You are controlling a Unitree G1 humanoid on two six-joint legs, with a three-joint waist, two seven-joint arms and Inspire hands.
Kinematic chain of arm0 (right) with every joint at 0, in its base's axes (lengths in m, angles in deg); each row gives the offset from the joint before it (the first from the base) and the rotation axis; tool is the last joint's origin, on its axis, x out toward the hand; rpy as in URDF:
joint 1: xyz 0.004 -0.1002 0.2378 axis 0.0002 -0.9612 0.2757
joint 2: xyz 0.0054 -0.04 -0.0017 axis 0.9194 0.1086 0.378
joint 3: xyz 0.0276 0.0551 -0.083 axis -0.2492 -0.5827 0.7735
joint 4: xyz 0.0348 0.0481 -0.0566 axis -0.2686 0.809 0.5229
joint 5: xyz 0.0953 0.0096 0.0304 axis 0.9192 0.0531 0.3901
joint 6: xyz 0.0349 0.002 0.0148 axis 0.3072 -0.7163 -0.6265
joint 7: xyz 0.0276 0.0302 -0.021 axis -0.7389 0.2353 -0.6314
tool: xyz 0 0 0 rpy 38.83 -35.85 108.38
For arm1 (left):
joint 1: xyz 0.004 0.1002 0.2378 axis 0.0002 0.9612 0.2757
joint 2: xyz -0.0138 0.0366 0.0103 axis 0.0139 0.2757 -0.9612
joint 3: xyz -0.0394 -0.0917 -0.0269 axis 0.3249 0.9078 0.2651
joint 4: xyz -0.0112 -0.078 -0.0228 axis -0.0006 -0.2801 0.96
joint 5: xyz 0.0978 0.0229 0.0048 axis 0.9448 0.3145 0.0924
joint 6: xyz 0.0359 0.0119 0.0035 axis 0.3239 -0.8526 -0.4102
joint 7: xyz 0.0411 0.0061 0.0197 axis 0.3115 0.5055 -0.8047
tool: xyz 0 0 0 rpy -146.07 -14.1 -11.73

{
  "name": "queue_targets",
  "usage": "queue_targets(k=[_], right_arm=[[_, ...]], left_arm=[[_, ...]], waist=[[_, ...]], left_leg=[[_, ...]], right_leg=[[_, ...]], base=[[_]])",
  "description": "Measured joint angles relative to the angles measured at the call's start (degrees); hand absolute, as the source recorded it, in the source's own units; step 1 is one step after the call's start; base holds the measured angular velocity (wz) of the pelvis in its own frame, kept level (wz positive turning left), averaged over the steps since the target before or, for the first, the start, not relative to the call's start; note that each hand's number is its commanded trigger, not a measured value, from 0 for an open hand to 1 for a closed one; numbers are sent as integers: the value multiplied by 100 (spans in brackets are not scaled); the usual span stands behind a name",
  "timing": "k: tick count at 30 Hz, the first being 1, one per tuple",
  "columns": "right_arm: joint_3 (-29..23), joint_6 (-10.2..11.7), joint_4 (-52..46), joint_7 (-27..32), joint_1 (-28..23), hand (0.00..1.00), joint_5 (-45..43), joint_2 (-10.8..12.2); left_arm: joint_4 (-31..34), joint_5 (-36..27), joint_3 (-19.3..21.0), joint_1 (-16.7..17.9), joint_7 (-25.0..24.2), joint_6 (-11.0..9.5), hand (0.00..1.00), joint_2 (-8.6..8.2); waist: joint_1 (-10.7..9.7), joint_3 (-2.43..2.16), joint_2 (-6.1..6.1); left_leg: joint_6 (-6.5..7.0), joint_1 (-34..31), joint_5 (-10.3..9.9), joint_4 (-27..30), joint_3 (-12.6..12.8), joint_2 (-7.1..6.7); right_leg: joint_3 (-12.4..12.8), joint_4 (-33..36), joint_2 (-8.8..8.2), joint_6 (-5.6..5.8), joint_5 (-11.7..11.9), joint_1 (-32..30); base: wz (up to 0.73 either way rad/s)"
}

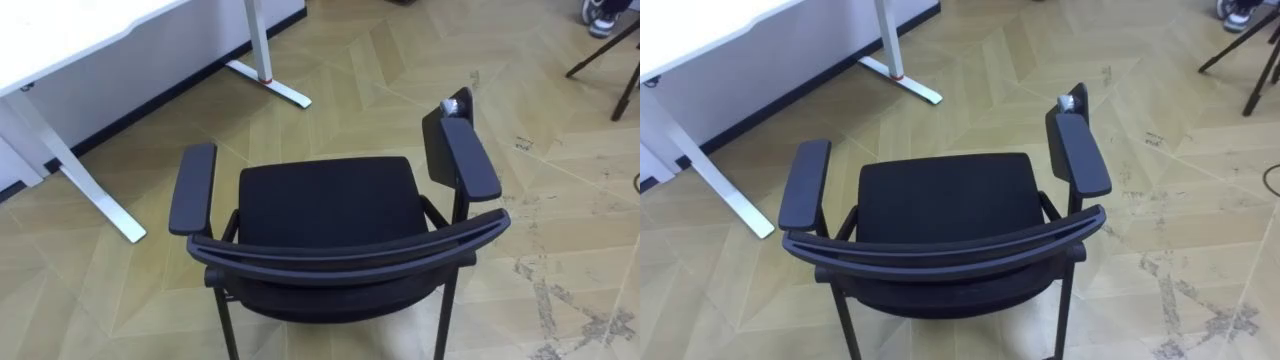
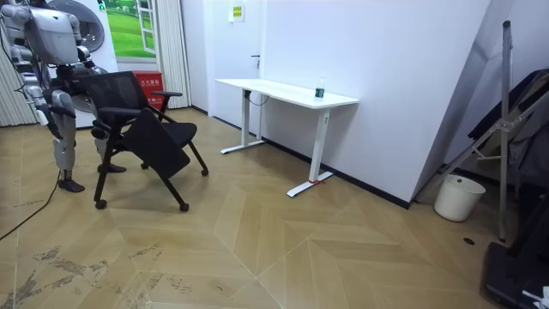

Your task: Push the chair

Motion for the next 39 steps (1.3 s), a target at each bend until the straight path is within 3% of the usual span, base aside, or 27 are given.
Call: queue_targets(k=[10,20,24,27,32,35,39], right_arm=[[-284,7,297,312,-22,0,217,17],[-468,-122,402,444,-11,0,346,17],[-567,-248,401,479,-2,0,378,6],[-710,-338,386,478,11,0,315,-37],[-774,-355,361,447,23,0,223,-232],[-1049,-347,351,413,50,0,102,-334],[-1085,-342,362,467,134,0,70,-482]], left_arm=[[-12,73,53,148,382,32,0,-6],[-4,128,92,322,753,185,0,-10],[8,497,391,323,962,275,0,-15],[164,993,631,305,1135,472,0,28],[646,1574,887,12,1539,564,0,360],[1087,1997,966,-71,1755,563,0,593],[1248,2537,939,-345,1933,566,0,755]], waist=[[-13,25,55],[-3,0,53],[-24,-6,71],[-43,-11,146],[-39,-32,316],[-119,2,372],[-155,14,509]], left_leg=[[-2,5,-1,-3,-1,0],[-1,29,-1,-3,-15,0],[-2,74,-1,-3,-22,-5],[-2,67,-1,11,-54,-4],[-2,90,-1,7,-138,-12],[-2,99,-1,-5,-145,-13],[-1,69,-6,-13,-148,-16]], right_leg=[[-3,-3,-3,1,-1,9],[-3,0,-2,1,-1,29],[-27,-6,-6,1,-2,91],[-38,8,-4,1,-1,94],[-19,20,8,-4,-3,114],[16,22,16,-5,-3,116],[44,18,18,-6,-4,71]], base=[[0],[0],[1],[4],[1],[0],[-2]])
